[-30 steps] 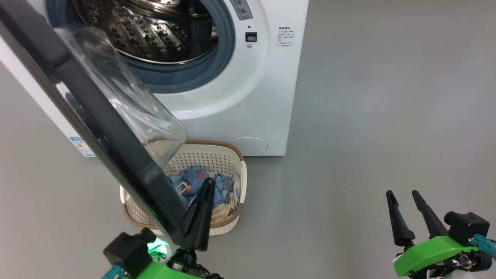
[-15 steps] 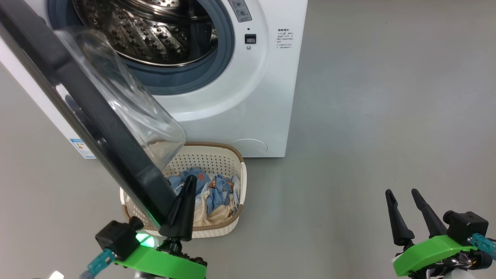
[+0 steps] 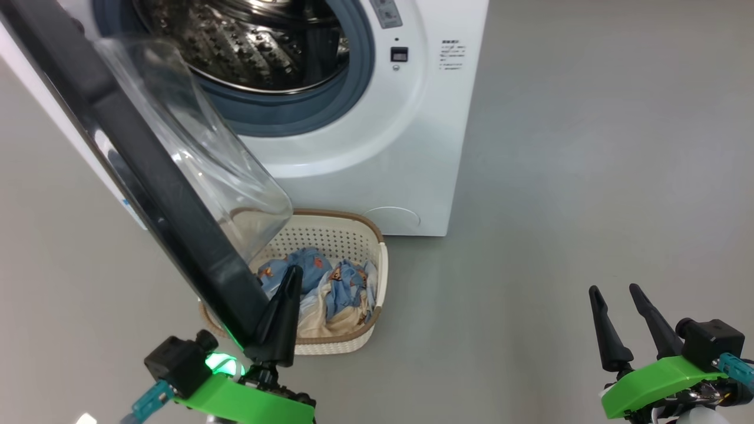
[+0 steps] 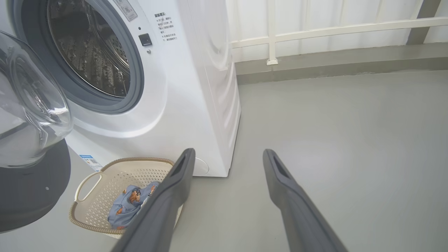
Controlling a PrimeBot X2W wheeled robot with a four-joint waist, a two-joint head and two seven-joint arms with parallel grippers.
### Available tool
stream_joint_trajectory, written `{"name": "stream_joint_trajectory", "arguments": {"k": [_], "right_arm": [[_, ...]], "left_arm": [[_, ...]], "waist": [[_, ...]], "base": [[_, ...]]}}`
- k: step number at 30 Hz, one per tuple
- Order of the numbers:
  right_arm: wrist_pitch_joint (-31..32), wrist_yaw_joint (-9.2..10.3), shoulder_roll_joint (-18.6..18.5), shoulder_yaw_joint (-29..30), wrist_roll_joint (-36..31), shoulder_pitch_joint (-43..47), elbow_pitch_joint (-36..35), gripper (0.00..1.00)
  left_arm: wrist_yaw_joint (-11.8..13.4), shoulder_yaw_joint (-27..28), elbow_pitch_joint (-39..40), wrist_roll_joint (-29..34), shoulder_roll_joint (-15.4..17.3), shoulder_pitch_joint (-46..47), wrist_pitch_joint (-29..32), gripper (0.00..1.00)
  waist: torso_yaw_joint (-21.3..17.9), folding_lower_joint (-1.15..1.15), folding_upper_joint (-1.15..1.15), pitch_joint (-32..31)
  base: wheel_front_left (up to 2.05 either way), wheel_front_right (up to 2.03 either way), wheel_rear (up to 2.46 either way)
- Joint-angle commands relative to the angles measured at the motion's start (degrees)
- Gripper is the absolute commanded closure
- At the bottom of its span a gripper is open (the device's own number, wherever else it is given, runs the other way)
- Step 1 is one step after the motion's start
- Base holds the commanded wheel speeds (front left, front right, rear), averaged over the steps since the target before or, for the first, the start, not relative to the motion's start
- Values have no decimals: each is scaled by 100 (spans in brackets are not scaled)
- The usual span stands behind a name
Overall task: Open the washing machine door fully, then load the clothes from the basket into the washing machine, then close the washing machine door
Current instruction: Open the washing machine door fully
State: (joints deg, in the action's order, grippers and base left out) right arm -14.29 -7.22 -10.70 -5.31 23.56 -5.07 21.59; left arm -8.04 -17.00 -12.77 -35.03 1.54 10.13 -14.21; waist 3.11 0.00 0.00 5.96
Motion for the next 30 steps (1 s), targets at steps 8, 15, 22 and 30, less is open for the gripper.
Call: {"name": "stream_joint_trajectory", "arguments": {"k": [8, 15, 22, 30], "right_arm": [[-71, -26, -137, 34, -206, -77, -214, 0], [-71, -26, -167, 72, -284, -83, -261, 0], [-71, -26, -200, 158, -344, -89, -304, 0], [-71, -26, -221, 163, -359, -96, -315, 0]], "left_arm": [[55, 558, 211, 133, 145, -74, -78, 100], [55, 730, 264, 198, 143, -177, -78, 100], [55, 912, 257, 231, 141, -231, -78, 100], [55, 1194, 238, 293, 143, -334, -79, 100]], "waist": [[399, 0, 0, 95], [695, 0, 0, 121], [987, 0, 0, 182], [1250, 0, 0, 229]], "base": [[0, 0, 0], [0, 0, 0], [0, 0, 0], [0, 0, 0]]}}
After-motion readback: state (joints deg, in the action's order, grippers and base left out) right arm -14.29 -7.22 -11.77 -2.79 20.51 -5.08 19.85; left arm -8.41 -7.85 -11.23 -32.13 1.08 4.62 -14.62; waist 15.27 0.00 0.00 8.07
